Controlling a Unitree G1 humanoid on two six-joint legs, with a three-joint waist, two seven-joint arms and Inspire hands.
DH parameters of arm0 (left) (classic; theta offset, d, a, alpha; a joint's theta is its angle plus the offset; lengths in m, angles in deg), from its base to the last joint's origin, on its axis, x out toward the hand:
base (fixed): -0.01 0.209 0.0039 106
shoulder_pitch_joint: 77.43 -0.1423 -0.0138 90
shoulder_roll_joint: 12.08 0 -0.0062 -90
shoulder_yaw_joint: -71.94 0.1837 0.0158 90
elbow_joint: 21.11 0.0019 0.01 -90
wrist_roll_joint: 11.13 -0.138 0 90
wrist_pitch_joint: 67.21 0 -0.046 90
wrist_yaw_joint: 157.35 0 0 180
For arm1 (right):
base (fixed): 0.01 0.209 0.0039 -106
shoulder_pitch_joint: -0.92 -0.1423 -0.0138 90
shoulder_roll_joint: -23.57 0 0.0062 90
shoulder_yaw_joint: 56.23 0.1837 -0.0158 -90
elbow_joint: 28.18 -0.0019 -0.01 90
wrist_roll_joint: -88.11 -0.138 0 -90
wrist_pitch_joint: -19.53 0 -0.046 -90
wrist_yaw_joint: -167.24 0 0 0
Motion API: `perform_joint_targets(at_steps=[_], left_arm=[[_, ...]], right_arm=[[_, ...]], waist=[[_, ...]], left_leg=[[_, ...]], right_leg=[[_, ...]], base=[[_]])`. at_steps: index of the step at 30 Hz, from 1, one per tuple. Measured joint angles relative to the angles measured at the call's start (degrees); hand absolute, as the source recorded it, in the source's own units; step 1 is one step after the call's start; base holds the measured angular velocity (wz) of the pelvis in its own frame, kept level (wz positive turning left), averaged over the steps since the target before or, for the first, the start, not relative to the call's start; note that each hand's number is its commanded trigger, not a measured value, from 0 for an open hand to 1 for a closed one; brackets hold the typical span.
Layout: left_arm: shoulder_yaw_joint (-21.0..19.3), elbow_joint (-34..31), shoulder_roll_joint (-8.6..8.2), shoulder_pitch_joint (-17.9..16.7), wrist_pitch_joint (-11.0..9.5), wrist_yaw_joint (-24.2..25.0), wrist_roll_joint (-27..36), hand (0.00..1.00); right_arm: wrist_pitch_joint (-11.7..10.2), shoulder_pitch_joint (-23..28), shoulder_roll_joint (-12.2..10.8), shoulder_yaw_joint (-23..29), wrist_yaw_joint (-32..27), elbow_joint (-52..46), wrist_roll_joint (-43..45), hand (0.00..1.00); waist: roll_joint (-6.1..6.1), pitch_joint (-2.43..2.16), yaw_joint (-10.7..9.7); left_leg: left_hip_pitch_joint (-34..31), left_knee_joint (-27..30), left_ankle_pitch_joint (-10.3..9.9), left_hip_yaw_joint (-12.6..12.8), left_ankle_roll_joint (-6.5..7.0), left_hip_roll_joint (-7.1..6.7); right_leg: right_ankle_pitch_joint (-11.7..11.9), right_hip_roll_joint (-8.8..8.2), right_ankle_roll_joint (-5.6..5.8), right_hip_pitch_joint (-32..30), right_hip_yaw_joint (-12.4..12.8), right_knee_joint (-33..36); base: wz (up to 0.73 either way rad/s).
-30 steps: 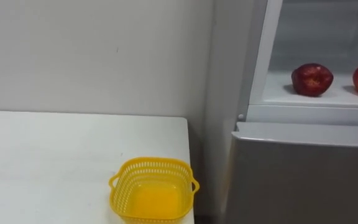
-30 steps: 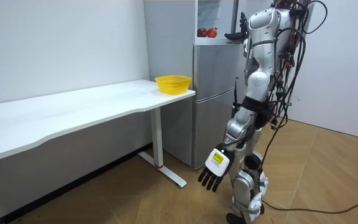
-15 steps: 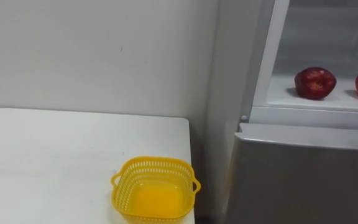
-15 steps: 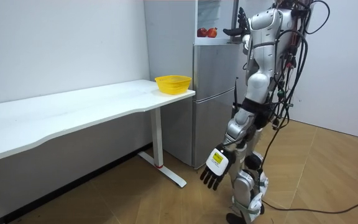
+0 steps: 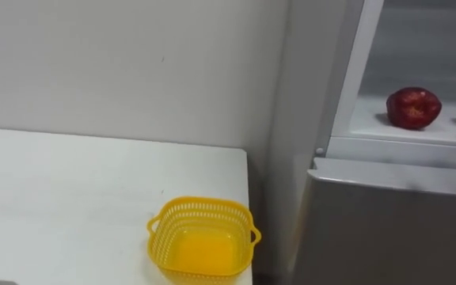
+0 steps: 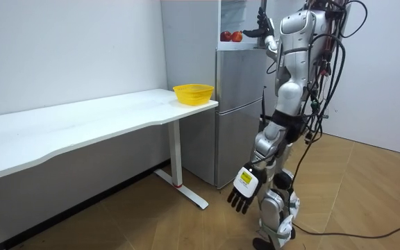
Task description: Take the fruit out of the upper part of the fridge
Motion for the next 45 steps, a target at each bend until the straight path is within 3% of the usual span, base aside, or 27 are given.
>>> perform_joint_targets(at_steps=[9,12,15,19,22,27,37,40,45], left_arm=[[0.2,0.0,0.0,1.5,0.6,2.0,-1.4,0.0],[0.1,-0.7,0.07,2.0,1.3,3.1,-2.6,0.0],[0.1,-2.0,0.77,2.0,1.7,4.6,-2.6,0.0],[0.0,-4.0,1.95,1.6,2.4,5.9,-2.6,0.0],[0.0,-5.1,2.23,0.7,2.5,6.0,-2.6,0.0],[-0.4,-6.8,2.56,-0.2,2.6,6.0,-2.5,0.0],[-0.4,-11.4,3.3,-0.3,3.1,5.8,-2.6,0.0],[-0.4,-11.4,3.87,-0.3,3.1,5.9,-2.6,0.0],[-0.3,-11.4,3.92,-0.4,3.3,6.0,-2.6,0.0]], right_arm=[[0.1,-4.6,1.0,0.0,0.6,2.6,-2.3,0.0],[0.6,-6.8,2.8,0.0,1.6,5.7,-3.1,0.0],[3.1,-8.5,5.9,0.1,3.0,7.5,-4.9,0.0],[4.1,-9.3,7.7,0.1,4.1,7.5,-6.1,0.0],[4.3,-9.7,9.2,0.1,4.7,7.5,-7.6,0.0],[4.4,-14.1,9.5,0.1,6.0,13.0,-10.5,0.0],[6.2,-15.8,13.0,-2.1,11.3,18.2,-16.0,0.0],[7.8,-18.8,13.3,-3.6,12.8,20.5,-15.9,0.0],[8.1,-22.5,13.6,-4.0,14.6,24.8,-16.0,0.0]], waist=[[0.03,-0.07,0.2],[0.04,-0.27,0.7],[-0.18,-0.45,1.2],[-0.84,-0.89,1.4],[-1.06,-0.83,1.5],[-2.02,-0.23,1.3],[-2.05,-0.27,2.4],[-2.16,-0.47,2.3],[-2.58,-0.65,2.7]], left_leg=[[-0.6,0.2,0.0,-0.2,-0.02,0.05],[-1.1,0.5,0.0,-0.2,-0.03,0.03],[-1.3,0.5,0.0,-0.7,-0.04,0.02],[-1.1,0.5,0.1,-1.2,-0.18,0.1],[-0.9,0.5,0.1,-1.7,-0.19,0.05],[-1.2,0.8,0.1,-1.9,-0.18,-0.06],[-1.7,0.7,0.1,-2.4,-0.19,-0.03],[-2.2,0.8,0.1,-2.4,-0.21,-0.04],[-2.0,0.8,0.1,-2.5,-0.22,-0.03]], right_leg=[[0.1,0.02,-0.1,-0.3,-0.6,-0.2],[0.1,-0.03,-0.11,-0.7,-0.6,-0.2],[0.1,-0.16,-0.11,-0.7,-1.4,-0.3],[0.1,-0.43,-0.12,-0.4,-2.1,-0.5],[0.1,-0.5,-0.11,0.2,-2.2,-0.6],[0.1,-0.67,-0.11,0.2,-2.8,-0.6],[0.1,-0.74,-0.13,-0.2,-3.4,-0.4],[0.1,-0.76,-0.13,-0.7,-3.6,-0.4],[0.1,-0.74,-0.13,-0.7,-3.7,-0.6]], base=[[0.01],[0.0],[0.05],[0.09],[0.1],[0.02],[0.02],[0.0],[0.01]])
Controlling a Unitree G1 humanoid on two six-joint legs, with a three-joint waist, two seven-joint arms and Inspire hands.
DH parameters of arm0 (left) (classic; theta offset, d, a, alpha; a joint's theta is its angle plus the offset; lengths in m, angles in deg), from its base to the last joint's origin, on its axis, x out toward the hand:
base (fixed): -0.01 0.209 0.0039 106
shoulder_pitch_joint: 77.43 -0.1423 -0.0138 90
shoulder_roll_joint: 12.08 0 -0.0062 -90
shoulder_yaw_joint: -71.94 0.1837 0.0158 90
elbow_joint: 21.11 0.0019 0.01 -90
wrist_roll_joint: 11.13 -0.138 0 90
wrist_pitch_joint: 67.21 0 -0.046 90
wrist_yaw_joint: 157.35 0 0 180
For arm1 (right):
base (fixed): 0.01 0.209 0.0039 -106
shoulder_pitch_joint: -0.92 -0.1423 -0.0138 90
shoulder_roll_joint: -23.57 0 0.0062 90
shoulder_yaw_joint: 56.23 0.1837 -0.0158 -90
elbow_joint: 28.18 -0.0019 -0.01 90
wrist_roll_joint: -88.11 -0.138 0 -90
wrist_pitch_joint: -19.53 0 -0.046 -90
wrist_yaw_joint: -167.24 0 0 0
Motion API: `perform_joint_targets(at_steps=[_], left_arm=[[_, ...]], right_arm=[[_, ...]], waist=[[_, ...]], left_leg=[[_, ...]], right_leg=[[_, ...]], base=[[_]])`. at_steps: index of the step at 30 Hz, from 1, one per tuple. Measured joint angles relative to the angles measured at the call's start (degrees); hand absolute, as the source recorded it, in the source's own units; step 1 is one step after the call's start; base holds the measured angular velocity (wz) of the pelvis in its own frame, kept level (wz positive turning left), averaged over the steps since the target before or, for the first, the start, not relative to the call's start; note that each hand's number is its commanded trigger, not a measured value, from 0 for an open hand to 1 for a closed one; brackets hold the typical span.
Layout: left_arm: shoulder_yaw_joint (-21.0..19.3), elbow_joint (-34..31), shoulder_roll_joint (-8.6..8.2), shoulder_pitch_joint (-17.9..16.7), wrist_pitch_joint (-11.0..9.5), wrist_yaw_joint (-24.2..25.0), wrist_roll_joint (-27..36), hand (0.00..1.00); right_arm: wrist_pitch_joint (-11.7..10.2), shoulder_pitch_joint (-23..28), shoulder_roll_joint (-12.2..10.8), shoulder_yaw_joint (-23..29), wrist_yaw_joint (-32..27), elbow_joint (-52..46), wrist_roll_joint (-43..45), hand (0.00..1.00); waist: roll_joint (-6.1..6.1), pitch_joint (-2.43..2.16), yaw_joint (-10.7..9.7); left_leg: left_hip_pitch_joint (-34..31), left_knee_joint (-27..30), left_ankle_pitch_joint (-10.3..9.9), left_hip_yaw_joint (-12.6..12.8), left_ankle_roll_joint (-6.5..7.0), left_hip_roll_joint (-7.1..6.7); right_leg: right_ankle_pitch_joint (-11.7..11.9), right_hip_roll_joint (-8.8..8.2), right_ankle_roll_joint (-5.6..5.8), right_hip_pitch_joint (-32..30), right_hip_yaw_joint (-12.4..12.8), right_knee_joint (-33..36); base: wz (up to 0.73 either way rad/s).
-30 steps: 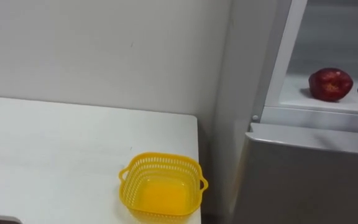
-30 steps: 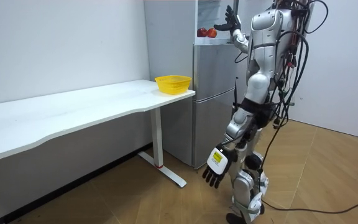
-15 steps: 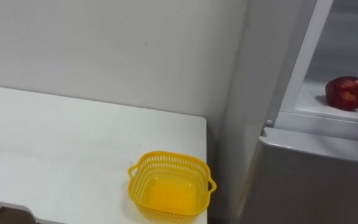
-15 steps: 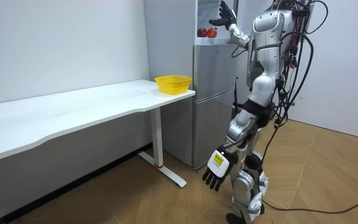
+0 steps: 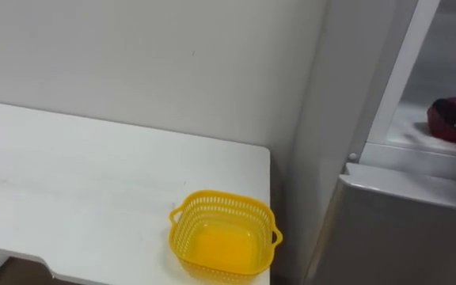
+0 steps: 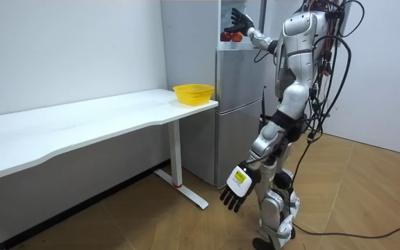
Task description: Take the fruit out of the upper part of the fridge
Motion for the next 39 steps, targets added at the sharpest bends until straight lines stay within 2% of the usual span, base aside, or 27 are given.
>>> perform_joint_targets(at_steps=[6,8,11,18,22,25,30,36,39], left_arm=[[0.9,1.1,0.54,0.0,0.4,0.0,0.1,0.0],[1.2,1.4,0.67,0.1,0.4,0.0,0.4,0.0],[1.2,1.4,0.66,0.2,0.4,0.0,0.4,0.0],[1.2,1.4,0.74,0.7,0.9,0.2,0.4,0.0],[1.3,1.3,0.79,0.8,1.0,0.9,0.4,0.0],[1.5,1.3,0.92,1.1,2.0,1.2,0.3,0.0],[1.6,1.3,0.95,1.3,2.5,1.5,0.1,0.0],[1.5,1.3,0.97,1.7,2.9,1.5,0.1,0.0],[1.5,1.3,1.19,1.8,3.0,1.5,0.4,0.0]], right_arm=[[0.0,-2.1,2.7,-3.3,0.6,2.2,-0.1,0.0],[0.0,-2.7,3.3,-4.3,1.5,3.1,-1.0,0.0],[0.0,-4.0,3.3,-4.6,2.6,6.7,-1.4,0.0],[0.1,-4.0,3.3,-4.8,5.2,8.6,-1.6,0.0],[0.1,-4.0,3.3,-4.8,7.0,10.0,-2.0,0.0],[0.9,-4.0,3.3,-4.8,8.5,11.4,-1.9,0.0],[2.0,-4.0,3.3,-4.8,10.5,13.4,-2.3,0.0],[2.4,-5.0,3.3,-4.9,12.1,15.9,-3.0,0.0],[2.4,-5.4,3.4,-5.1,12.6,16.9,-4.4,0.0]], waist=[[-0.13,0.08,0.2],[-0.32,0.24,0.2],[-0.82,0.66,0.3],[-0.9,0.74,0.2],[-0.84,0.71,0.1],[-0.78,0.65,0.0],[-0.49,0.27,0.0],[-0.47,0.2,0.1],[-0.47,-0.09,0.2]], left_leg=[[0.0,-0.1,0.0,-0.3,0.0,0.04],[0.0,-0.2,0.0,-0.3,0.0,0.06],[0.0,-0.2,0.0,-0.3,0.0,0.05],[-0.2,-0.1,0.0,-0.3,0.0,0.02],[-0.2,0.0,0.0,-0.3,-0.01,0.04],[-0.2,0.0,0.0,-0.2,-0.01,0.03],[0.0,0.0,0.0,-0.2,-0.04,0.03],[0.0,0.0,0.1,-0.2,-0.14,0.03],[0.0,0.0,0.1,-0.2,-0.16,0.04]], right_leg=[[0.0,0.01,0.01,0.0,-0.1,-0.1],[0.0,0.03,0.01,0.1,0.0,-0.1],[0.0,0.01,0.01,0.0,0.0,-0.1],[0.0,-0.02,0.01,-0.1,-0.1,-0.1],[0.0,-0.02,0.01,0.0,-0.1,-0.1],[0.0,-0.02,0.01,0.0,-0.1,-0.1],[0.0,-0.02,0.0,0.1,0.0,-0.1],[0.0,-0.04,0.0,0.1,-0.1,-0.1],[0.0,-0.04,-0.02,0.1,-0.2,-0.1]], base=[[0.02],[0.0],[0.0],[0.0],[0.0],[0.0],[0.0],[0.0],[0.0]])
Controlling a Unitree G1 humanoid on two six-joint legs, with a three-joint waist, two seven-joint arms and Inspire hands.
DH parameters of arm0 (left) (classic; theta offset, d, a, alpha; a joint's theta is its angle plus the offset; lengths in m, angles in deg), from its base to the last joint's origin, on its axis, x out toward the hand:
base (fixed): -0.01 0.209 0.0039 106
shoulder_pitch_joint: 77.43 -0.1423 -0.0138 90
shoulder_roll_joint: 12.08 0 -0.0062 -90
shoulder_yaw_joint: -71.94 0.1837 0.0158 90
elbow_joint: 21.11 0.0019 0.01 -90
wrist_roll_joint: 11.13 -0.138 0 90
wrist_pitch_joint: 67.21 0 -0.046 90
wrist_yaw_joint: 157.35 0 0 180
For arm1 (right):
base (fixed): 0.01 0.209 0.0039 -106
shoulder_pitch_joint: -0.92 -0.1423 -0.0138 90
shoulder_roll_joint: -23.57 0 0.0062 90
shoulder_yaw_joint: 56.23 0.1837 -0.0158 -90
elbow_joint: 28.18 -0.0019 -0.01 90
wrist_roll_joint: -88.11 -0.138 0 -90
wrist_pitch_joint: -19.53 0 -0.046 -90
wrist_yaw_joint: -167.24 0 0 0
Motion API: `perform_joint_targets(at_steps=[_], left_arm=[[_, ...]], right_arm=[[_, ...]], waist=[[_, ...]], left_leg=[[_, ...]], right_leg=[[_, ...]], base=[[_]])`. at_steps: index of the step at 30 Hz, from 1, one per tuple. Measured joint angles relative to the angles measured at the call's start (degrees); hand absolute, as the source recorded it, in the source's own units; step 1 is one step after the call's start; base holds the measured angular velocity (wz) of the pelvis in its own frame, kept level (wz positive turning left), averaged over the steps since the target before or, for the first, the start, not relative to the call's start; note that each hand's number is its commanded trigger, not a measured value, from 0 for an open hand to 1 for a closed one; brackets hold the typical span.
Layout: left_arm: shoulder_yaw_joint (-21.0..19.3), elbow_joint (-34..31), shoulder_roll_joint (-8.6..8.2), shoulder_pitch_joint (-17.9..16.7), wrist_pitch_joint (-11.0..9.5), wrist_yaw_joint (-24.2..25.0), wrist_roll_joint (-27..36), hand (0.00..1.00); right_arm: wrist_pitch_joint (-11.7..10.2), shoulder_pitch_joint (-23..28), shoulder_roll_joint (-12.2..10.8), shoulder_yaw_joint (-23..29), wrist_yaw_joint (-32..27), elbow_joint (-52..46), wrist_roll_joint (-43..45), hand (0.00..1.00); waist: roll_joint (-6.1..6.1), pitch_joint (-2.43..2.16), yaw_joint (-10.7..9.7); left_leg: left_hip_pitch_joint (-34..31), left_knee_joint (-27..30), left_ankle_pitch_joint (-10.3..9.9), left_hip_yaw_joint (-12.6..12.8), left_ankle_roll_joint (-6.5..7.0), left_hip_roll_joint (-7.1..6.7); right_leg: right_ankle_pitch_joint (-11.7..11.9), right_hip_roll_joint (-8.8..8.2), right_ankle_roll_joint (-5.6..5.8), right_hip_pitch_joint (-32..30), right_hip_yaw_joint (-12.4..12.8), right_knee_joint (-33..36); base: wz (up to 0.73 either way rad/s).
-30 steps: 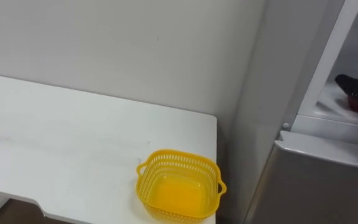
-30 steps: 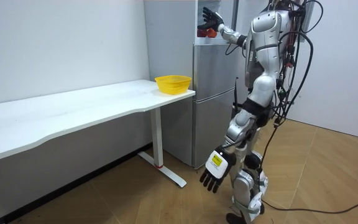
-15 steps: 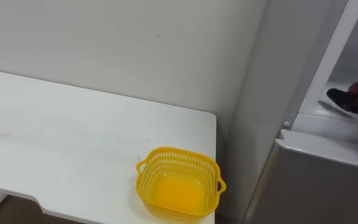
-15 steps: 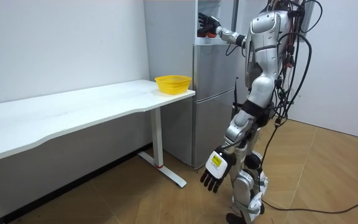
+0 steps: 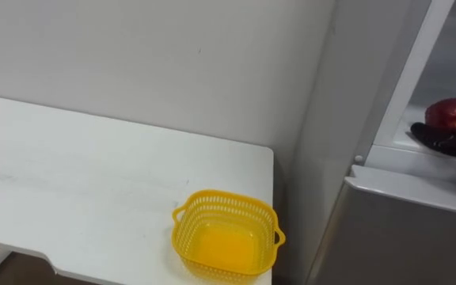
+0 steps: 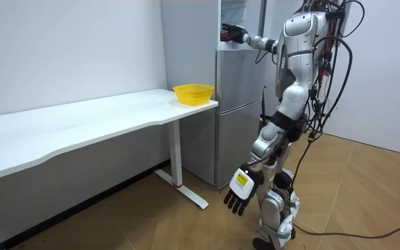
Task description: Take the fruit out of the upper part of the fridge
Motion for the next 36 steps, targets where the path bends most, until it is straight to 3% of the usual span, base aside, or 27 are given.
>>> perform_joint_targets(at_steps=[19,25,36], left_arm=[[0.0,1.6,0.79,0.7,0.4,0.0,0.1,0.0],[0.0,2.4,0.78,0.7,1.5,0.2,0.1,0.0],[0.0,2.5,0.79,0.7,1.8,0.8,0.1,0.0]], right_arm=[[0.0,-1.0,1.0,-1.2,5.0,2.9,-2.6,0.0],[0.1,-1.0,1.0,-1.2,6.4,3.1,-2.6,0.0],[0.2,-1.0,1.5,-1.2,8.3,3.2,-2.6,0.0]], waist=[[0.31,0.12,0.1],[0.47,0.26,0.1],[0.16,0.03,0.0]], left_leg=[[0.7,0.0,0.0,0.0,0.0,0.01],[0.7,0.0,0.0,0.0,-0.01,0.03],[0.6,0.0,0.0,0.0,-0.01,0.04]], right_leg=[[0.0,-0.03,-0.01,1.0,-0.6,0.1],[0.0,-0.01,-0.01,0.9,-0.6,0.1],[0.0,-0.02,-0.01,0.8,-0.7,0.1]], base=[[0.0],[0.0],[0.0]])
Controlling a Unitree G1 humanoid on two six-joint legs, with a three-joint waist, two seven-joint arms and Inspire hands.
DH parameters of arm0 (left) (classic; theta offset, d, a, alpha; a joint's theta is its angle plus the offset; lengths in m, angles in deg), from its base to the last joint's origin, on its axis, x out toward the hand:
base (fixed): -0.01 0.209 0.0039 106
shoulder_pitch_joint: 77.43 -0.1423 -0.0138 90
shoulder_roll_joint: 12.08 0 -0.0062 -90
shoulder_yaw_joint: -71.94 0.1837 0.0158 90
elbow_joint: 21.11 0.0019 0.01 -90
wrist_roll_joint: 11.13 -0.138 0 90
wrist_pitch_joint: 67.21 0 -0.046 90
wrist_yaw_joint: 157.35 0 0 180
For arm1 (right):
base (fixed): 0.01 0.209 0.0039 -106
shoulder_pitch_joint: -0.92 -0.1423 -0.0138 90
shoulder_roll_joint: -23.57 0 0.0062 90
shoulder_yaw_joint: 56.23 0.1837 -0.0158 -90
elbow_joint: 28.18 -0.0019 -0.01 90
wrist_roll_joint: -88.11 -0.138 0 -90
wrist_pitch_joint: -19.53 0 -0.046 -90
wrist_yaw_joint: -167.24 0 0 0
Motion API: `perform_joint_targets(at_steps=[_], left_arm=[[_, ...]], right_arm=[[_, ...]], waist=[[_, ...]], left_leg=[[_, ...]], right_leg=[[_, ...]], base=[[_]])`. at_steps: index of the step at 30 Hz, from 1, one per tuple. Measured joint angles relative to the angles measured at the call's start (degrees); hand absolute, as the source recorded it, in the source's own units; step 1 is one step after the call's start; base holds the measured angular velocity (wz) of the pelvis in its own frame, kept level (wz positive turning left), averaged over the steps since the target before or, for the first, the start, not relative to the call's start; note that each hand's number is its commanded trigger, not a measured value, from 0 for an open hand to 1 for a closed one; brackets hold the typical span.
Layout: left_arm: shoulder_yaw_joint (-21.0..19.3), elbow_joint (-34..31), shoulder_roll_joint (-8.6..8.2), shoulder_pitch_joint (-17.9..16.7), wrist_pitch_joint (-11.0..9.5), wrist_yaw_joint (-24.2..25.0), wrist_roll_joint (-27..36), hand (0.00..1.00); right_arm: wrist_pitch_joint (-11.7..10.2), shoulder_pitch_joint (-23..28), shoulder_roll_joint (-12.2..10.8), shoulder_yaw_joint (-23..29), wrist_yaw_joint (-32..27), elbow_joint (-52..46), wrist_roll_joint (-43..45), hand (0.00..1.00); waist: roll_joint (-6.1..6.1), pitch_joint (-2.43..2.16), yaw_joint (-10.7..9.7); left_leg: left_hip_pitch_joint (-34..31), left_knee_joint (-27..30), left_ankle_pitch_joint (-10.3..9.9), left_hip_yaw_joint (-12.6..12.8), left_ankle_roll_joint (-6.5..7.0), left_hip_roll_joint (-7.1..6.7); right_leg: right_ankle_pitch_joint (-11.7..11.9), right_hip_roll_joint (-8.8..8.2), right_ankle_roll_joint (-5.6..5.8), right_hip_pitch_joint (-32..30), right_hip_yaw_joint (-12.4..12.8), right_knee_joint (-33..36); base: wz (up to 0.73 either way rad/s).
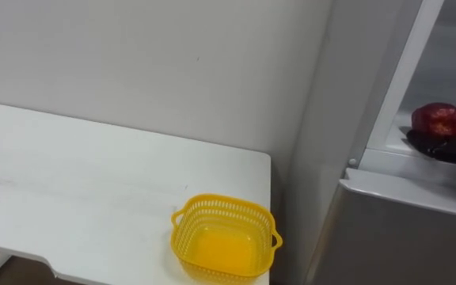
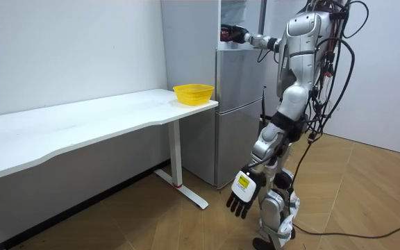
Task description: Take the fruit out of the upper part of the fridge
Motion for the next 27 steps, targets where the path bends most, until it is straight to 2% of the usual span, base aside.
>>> perform_joint_targets(at_steps=[1,2,5,6,7,8,9,10,16,27], left_arm=[[0.0,0.0,0.0,0.0,0.0,0.0,0.0,0.0],[0.0,0.0,0.0,0.1,0.1,0.0,0.0,0.0],[0.0,0.0,0.01,0.4,0.2,0.0,0.0,0.0],[0.0,0.0,0.02,0.6,0.3,0.1,0.0,0.0],[0.0,0.0,0.02,0.7,0.3,0.1,0.0,0.0],[0.0,0.0,0.03,1.0,0.3,0.1,0.0,0.0],[0.0,0.0,0.03,1.1,0.3,0.2,0.0,0.0],[0.0,0.0,0.03,1.2,0.3,0.3,0.0,0.0],[0.0,0.5,0.08,1.7,0.3,0.7,0.0,0.0],[0.0,1.0,0.17,2.1,0.3,1.7,0.0,0.0]], right_arm=[[0.0,0.0,0.1,0.0,0.3,0.1,0.0,0.0],[0.0,0.0,0.3,0.0,0.7,0.3,0.1,0.0],[-0.1,-0.1,0.6,-0.1,1.8,1.3,0.0,0.0],[-0.1,-0.4,0.6,-0.1,2.4,2.0,0.0,0.23],[0.0,-0.4,0.6,-0.1,2.7,2.2,0.1,0.56],[0.0,-0.4,0.7,-0.1,2.9,2.4,0.0,0.67],[0.0,-0.4,0.7,-0.1,3.0,2.5,0.1,0.89],[-0.1,-0.5,0.7,-0.1,3.5,3.0,0.1,1.0],[-0.1,-1.0,0.8,-0.1,4.9,4.3,0.1,1.0],[-0.3,-2.5,1.2,0.1,4.7,5.6,0.1,1.0]], waist=[[0.18,0.12,0.0],[-0.01,-0.01,0.2],[-0.02,-0.01,0.2],[-0.04,-0.01,0.2],[-0.06,0.0,0.2],[-0.25,0.0,0.3],[-0.27,0.05,0.3],[-0.39,0.12,0.3],[-0.82,0.3,0.3],[-0.57,0.48,0.8]], left_leg=[[0.0,0.0,0.0,0.0,0.0,0.0],[0.1,0.0,0.0,0.0,0.0,0.0],[0.2,0.0,0.0,0.0,0.0,0.0],[0.2,0.0,0.0,0.0,0.0,0.0],[0.2,0.0,0.0,0.0,0.0,0.0],[0.2,0.0,0.0,0.0,0.0,0.01],[0.2,0.0,0.0,0.0,0.0,0.02],[0.2,0.0,0.0,0.0,0.0,0.02],[0.2,0.0,0.0,0.0,0.0,0.01],[0.3,0.0,0.0,0.0,0.0,0.05]], right_leg=[[0.0,0.0,0.0,0.0,0.0,0.0],[0.0,0.01,0.0,0.0,0.2,0.0],[0.0,0.02,0.0,0.1,0.2,0.0],[0.0,0.02,0.0,0.1,0.2,0.0],[0.0,0.02,0.0,0.1,0.2,0.0],[0.0,0.03,-0.01,0.1,0.2,0.0],[0.0,0.03,-0.01,0.1,0.2,0.0],[0.0,0.03,-0.01,0.1,0.2,0.0],[0.0,0.03,-0.01,0.1,0.2,0.1],[0.0,0.08,-0.01,0.1,0.2,0.0]], base=[[0.0],[0.0],[0.0],[0.0],[0.0],[0.0],[0.0],[0.0],[0.0],[0.0]])
